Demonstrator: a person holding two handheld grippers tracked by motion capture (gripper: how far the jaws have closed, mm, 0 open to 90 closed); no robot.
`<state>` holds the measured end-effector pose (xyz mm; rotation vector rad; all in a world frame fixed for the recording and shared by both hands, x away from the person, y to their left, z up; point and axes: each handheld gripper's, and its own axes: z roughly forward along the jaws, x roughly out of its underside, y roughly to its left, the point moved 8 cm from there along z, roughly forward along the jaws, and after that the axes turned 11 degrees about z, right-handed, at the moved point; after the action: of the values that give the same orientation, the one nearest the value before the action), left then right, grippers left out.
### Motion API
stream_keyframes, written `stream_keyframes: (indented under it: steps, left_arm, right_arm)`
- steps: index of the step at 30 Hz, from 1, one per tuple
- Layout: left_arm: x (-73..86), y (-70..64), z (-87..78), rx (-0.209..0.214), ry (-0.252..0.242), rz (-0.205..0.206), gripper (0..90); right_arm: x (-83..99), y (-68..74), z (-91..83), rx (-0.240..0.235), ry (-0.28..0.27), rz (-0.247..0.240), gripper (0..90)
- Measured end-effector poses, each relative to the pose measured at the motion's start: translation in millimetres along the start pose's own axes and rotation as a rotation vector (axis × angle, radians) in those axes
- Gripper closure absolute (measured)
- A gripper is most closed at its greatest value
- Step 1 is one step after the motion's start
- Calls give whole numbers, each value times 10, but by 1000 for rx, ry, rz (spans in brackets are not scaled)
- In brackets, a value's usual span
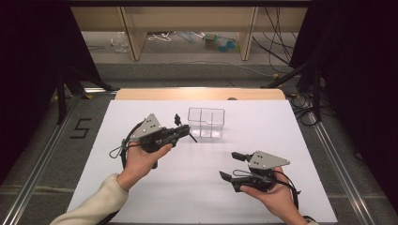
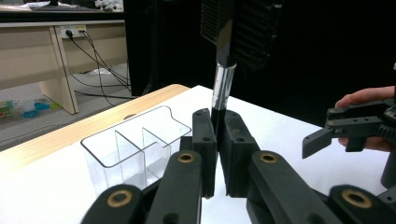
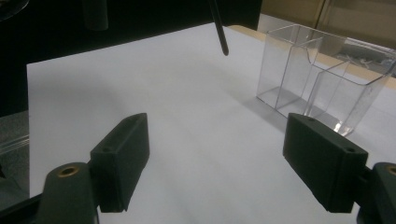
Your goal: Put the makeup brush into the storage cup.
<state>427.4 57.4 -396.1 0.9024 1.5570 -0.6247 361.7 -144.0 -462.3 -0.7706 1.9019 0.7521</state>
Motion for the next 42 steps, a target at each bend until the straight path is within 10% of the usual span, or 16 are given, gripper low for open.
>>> stream_keyframes:
  steps: [42]
  left_arm:
    - [-86,187,167,-47,22,38,852]
  right_arm:
    - [45,-35,-151,21,-11,10,218]
